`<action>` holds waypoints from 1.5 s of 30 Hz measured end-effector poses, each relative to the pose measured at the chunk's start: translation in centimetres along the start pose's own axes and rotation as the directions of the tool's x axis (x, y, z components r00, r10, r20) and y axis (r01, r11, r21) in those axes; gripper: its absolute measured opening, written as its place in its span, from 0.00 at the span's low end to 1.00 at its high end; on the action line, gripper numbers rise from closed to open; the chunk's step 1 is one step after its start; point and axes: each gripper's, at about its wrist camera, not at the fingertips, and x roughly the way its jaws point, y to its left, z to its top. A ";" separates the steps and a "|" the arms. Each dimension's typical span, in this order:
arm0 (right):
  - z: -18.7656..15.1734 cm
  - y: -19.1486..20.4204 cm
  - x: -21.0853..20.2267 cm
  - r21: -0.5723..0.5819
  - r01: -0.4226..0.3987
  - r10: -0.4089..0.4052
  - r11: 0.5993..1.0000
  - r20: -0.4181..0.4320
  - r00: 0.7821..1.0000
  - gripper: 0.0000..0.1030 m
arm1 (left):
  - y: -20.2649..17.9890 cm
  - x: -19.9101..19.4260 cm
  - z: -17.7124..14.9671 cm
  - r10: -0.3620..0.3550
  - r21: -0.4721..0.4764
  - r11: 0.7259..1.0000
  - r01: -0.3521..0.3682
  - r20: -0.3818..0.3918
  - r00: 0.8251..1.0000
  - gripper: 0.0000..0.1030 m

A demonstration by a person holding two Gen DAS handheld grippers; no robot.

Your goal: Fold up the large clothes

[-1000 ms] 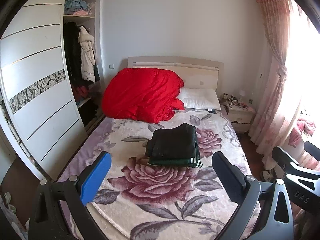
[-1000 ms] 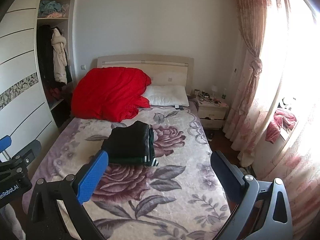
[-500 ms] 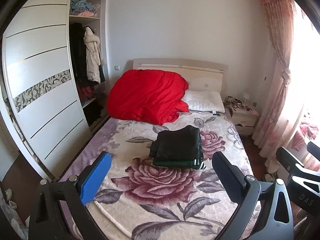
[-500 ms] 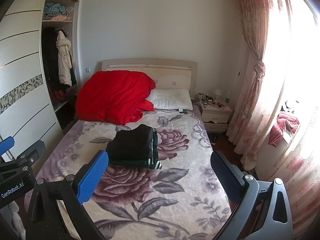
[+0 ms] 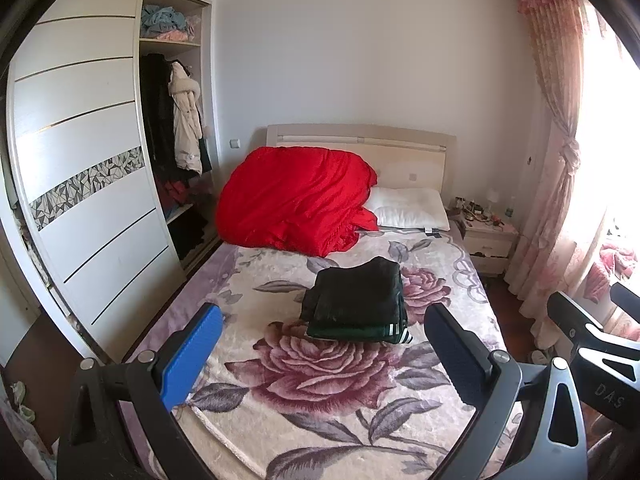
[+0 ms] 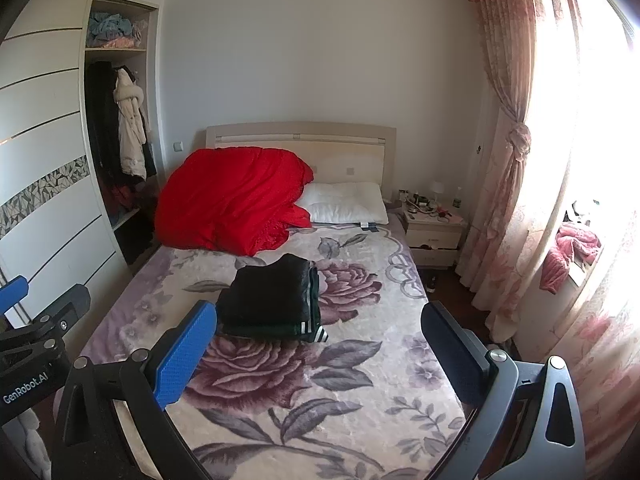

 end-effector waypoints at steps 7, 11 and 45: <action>-0.1 -0.2 -0.3 0.003 0.001 -0.001 1.000 -0.002 1.000 1.00 | 0.1 -0.6 -0.1 -0.002 -0.001 1.000 0.002 0.006 1.000 1.00; -0.3 -0.2 -0.4 0.003 -0.002 0.002 1.000 -0.007 1.000 1.00 | -0.1 -0.6 0.0 0.000 0.000 1.000 0.000 0.005 1.000 1.00; -1.3 0.1 -1.5 0.013 0.002 -0.002 1.000 -0.003 1.000 1.00 | 0.0 -2.5 -0.9 0.010 0.002 1.000 -0.010 0.025 1.000 1.00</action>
